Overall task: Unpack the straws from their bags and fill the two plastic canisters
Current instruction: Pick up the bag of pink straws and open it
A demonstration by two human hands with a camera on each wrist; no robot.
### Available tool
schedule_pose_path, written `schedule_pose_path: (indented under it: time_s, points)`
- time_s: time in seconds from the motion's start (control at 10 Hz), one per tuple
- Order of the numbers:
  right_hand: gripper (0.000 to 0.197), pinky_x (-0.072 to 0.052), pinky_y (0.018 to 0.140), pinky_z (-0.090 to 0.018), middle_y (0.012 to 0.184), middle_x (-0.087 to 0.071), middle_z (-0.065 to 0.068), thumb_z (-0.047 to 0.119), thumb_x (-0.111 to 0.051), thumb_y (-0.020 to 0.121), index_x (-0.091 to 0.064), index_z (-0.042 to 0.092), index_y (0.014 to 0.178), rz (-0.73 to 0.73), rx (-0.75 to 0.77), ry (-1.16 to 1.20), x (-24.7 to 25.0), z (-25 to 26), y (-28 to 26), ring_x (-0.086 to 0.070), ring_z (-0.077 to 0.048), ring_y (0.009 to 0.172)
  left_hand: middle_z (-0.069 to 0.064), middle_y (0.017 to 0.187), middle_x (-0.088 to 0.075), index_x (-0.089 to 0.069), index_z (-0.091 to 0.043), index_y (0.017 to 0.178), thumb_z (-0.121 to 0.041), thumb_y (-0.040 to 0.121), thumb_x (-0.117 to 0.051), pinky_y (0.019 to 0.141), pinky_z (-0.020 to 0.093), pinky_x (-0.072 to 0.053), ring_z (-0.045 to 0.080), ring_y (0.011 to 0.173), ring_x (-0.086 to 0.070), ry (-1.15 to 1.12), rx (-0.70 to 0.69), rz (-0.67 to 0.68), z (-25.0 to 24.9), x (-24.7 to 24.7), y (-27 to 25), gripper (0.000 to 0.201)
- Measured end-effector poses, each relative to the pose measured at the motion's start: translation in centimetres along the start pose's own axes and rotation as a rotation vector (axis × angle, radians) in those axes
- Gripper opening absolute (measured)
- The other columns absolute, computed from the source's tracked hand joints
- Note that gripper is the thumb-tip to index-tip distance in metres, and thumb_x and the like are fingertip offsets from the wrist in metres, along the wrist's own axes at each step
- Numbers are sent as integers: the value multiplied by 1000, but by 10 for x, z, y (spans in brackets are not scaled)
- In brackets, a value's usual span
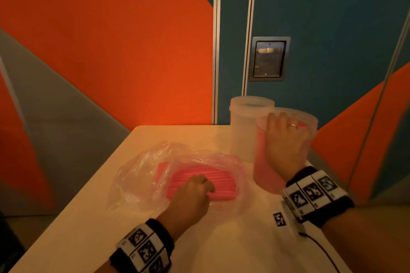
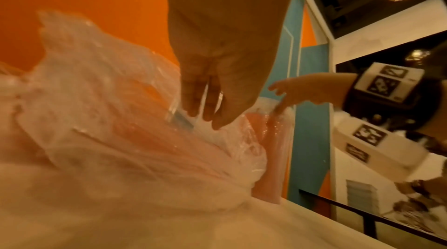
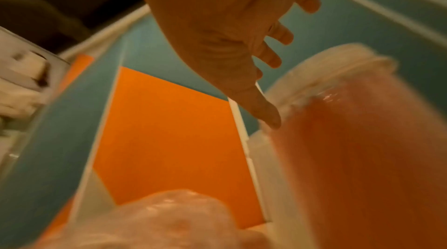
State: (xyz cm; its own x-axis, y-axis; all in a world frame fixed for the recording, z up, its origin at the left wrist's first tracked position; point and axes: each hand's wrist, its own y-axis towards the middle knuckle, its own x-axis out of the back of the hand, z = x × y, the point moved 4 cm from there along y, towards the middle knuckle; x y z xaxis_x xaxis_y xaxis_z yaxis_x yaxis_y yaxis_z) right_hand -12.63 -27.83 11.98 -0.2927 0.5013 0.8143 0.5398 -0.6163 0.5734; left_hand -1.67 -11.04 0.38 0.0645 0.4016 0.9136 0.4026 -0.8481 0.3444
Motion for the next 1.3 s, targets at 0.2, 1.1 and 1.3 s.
schedule_pose_path:
  time_s: [0.2,1.1,1.3]
  points:
    - [43,-48,77,-55,115,-51,-17,-2,-45,79,-49,8,120,62,-37,88,-39,-36,8,-49,-41,114,15,156,6,-7,-39,147,-22,87,-55,107,45,-37,43,134,-27,249,362,383,60,-31,0,79]
    - [25,-42,92,-38,125,-43,-20,8,-52,90,-55,-3,113,210,171,700,-59,94,89,-52,-37,107,18,154,18,3,-32,149,-32,91,-54,107,30,-37,26,126,-48,322,447,498,122,-12,-51,82]
    - [17,-40,82,-33,118,-42,-16,12,-56,89,-56,2,104,24,108,823,12,68,35,-51,-33,99,19,155,12,1,-32,149,-25,93,-50,107,30,-38,24,125,-49,313,475,480,123,-11,-49,76]
